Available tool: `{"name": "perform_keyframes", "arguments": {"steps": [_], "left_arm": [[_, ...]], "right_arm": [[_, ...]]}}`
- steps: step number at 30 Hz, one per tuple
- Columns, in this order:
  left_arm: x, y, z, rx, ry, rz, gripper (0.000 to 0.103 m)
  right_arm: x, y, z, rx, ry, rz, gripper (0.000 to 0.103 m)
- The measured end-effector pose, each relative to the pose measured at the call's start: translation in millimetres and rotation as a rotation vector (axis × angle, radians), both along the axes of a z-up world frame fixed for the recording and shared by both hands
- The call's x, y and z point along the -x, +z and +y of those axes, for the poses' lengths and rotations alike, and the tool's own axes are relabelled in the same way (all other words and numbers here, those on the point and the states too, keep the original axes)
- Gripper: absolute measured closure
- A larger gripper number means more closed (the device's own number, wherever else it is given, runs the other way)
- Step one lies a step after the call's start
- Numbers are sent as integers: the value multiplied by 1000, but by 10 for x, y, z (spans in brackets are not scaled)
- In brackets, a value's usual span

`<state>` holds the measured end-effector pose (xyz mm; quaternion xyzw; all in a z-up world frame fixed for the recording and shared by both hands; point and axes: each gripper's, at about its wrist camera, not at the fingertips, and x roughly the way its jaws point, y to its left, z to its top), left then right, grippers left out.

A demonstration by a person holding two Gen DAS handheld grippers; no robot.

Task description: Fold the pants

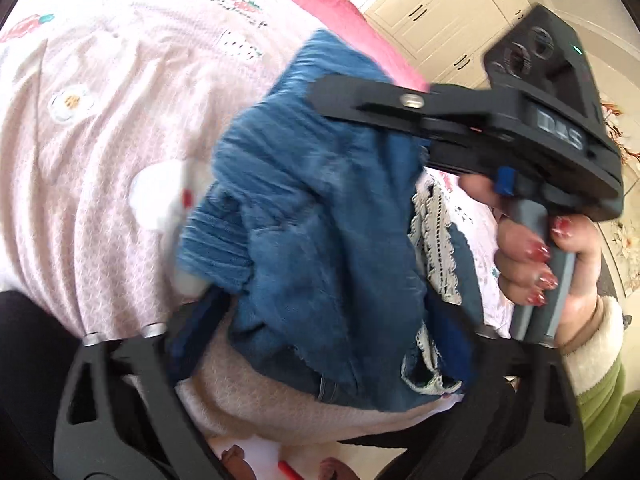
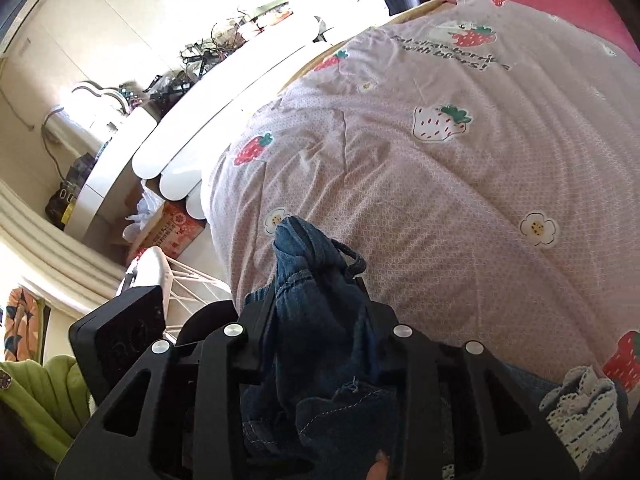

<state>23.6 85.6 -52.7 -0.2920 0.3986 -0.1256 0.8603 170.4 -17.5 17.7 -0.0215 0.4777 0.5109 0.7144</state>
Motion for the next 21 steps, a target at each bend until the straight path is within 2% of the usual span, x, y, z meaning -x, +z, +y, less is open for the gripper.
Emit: {"name": "perform_keyframes", "arguments": {"steps": [1, 5, 13, 21], "left_arm": [[4, 30, -20, 1, -11, -11, 42], [45, 194, -150, -23, -51, -59, 55], [-36, 470, -645, -111, -139, -117, 55], [-266, 510, -1146, -191, -228, -109, 55]], "right_arm": [[16, 54, -55, -7, -7, -14, 71], [34, 201, -302, -36, -43, -49, 71], [44, 386, -1006, -82, -146, -89, 69], [93, 201, -1649, -97, -238, -59, 68]]}}
